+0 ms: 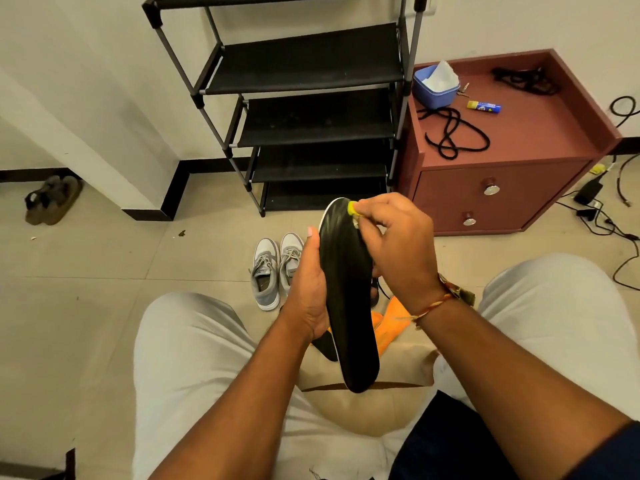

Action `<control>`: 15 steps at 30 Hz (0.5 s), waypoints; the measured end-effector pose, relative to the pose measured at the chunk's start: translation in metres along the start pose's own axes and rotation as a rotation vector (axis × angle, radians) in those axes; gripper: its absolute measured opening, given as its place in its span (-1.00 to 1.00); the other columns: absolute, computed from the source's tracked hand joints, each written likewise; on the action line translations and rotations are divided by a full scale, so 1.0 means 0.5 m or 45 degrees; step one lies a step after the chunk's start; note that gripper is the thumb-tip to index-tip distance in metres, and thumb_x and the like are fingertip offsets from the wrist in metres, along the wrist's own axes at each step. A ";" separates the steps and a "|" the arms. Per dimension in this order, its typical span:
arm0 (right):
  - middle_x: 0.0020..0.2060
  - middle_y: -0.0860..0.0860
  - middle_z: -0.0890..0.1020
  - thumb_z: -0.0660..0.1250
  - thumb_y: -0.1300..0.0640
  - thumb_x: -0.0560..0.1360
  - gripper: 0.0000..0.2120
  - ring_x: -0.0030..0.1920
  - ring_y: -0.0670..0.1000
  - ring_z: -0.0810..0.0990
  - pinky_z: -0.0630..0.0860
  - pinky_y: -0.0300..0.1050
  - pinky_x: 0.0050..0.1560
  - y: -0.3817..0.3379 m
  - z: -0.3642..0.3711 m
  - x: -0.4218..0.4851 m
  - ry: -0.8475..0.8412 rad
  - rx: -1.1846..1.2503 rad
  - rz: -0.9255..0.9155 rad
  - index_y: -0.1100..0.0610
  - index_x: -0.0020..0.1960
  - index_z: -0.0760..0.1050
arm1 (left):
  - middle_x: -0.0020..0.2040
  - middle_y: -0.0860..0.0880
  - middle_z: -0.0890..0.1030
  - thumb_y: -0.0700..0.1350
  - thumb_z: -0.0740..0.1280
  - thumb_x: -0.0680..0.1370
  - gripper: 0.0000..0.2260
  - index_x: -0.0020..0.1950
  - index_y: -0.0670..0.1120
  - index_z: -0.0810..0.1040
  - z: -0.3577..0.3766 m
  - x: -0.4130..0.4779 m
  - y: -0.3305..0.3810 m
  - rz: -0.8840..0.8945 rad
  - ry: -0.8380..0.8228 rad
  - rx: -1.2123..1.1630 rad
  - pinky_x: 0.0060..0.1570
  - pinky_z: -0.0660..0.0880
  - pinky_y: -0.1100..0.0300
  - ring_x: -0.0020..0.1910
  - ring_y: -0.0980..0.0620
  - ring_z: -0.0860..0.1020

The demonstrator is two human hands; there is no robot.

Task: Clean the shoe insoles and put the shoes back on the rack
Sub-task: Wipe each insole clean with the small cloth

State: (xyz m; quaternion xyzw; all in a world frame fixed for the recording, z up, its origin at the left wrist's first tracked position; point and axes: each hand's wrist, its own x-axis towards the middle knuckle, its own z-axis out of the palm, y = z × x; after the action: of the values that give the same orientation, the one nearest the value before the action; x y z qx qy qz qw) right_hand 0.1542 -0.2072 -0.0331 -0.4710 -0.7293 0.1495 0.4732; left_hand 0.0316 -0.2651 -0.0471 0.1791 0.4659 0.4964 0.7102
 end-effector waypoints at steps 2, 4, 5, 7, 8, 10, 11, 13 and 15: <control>-0.08 0.06 0.67 0.41 0.27 0.52 -0.88 -0.05 -0.01 0.63 0.60 -0.07 -0.01 0.004 -0.003 0.000 0.029 -0.003 0.043 0.22 0.03 0.69 | 0.13 -0.28 0.60 0.41 -0.05 0.61 -0.29 0.14 -0.04 0.73 0.001 -0.001 0.000 -0.020 0.009 0.018 0.17 0.43 -0.15 0.14 -0.25 0.48; -0.07 0.04 0.67 0.43 0.27 0.51 -0.88 -0.04 -0.03 0.63 0.59 -0.09 0.01 -0.017 0.005 -0.015 -0.016 0.053 0.017 0.21 0.03 0.69 | 0.19 -0.26 0.61 0.38 -0.05 0.63 -0.32 0.19 -0.05 0.69 -0.001 0.002 -0.005 0.003 0.016 0.040 0.21 0.46 -0.13 0.18 -0.23 0.53; -0.07 0.03 0.68 0.43 0.27 0.50 -0.88 -0.03 -0.05 0.64 0.59 -0.11 0.03 -0.032 0.011 -0.025 -0.059 0.110 0.001 0.20 0.02 0.69 | 0.20 -0.24 0.63 0.34 -0.05 0.65 -0.35 0.22 -0.05 0.68 0.000 0.003 -0.008 0.033 0.020 0.038 0.21 0.51 -0.08 0.20 -0.19 0.58; -0.06 0.01 0.68 0.44 0.28 0.50 -0.87 -0.02 -0.08 0.64 0.58 -0.16 0.06 -0.054 0.018 -0.038 -0.130 0.194 -0.016 0.19 0.03 0.70 | 0.18 -0.19 0.67 0.27 -0.04 0.69 -0.42 0.24 -0.04 0.65 -0.001 0.004 -0.010 0.091 0.045 0.018 0.11 0.61 0.02 0.21 -0.12 0.63; -0.07 0.01 0.68 0.44 0.28 0.50 -0.87 -0.02 -0.09 0.64 0.58 -0.16 0.06 -0.053 0.018 -0.035 -0.135 0.205 -0.021 0.19 0.03 0.70 | 0.18 -0.20 0.67 0.26 -0.04 0.69 -0.43 0.25 -0.04 0.64 -0.002 0.004 -0.010 0.100 0.043 0.029 0.08 0.63 0.01 0.20 -0.12 0.64; -0.08 0.02 0.68 0.44 0.28 0.50 -0.87 -0.04 -0.07 0.63 0.58 -0.16 0.04 -0.033 0.013 -0.019 -0.081 0.157 -0.010 0.19 0.02 0.70 | 0.20 -0.26 0.65 0.33 -0.05 0.66 -0.36 0.31 -0.06 0.61 -0.004 0.005 -0.009 0.070 0.020 0.105 0.13 0.59 -0.11 0.17 -0.18 0.63; -0.09 0.03 0.68 0.43 0.27 0.50 -0.88 -0.04 -0.07 0.63 0.58 -0.16 0.02 -0.018 0.008 -0.007 -0.034 0.122 0.025 0.19 0.02 0.69 | 0.18 -0.29 0.63 0.38 -0.05 0.63 -0.31 0.34 -0.09 0.59 -0.004 0.005 -0.008 0.038 0.001 0.153 0.15 0.53 -0.16 0.13 -0.22 0.60; -0.10 0.02 0.67 0.42 0.25 0.52 -0.88 -0.05 -0.08 0.62 0.59 -0.17 0.00 0.006 -0.002 0.011 0.047 0.085 0.113 0.20 0.02 0.69 | 0.11 -0.31 0.58 0.42 -0.06 0.60 -0.23 0.33 -0.15 0.59 -0.003 0.004 -0.007 -0.042 -0.015 0.162 0.08 0.48 -0.10 0.03 -0.21 0.54; -0.09 0.02 0.67 0.42 0.24 0.52 -0.89 -0.05 -0.09 0.62 0.59 -0.17 -0.01 0.008 -0.004 0.009 0.059 0.086 0.141 0.20 0.03 0.69 | 0.08 -0.30 0.58 0.42 -0.06 0.60 -0.23 0.30 -0.14 0.62 -0.002 0.006 -0.009 -0.054 -0.009 0.164 0.08 0.45 -0.09 0.02 -0.20 0.53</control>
State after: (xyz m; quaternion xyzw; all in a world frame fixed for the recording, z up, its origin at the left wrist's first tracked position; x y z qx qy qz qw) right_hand 0.1575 -0.2020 -0.0321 -0.4978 -0.6855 0.1889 0.4966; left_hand 0.0332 -0.2646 -0.0524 0.2165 0.4980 0.4496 0.7092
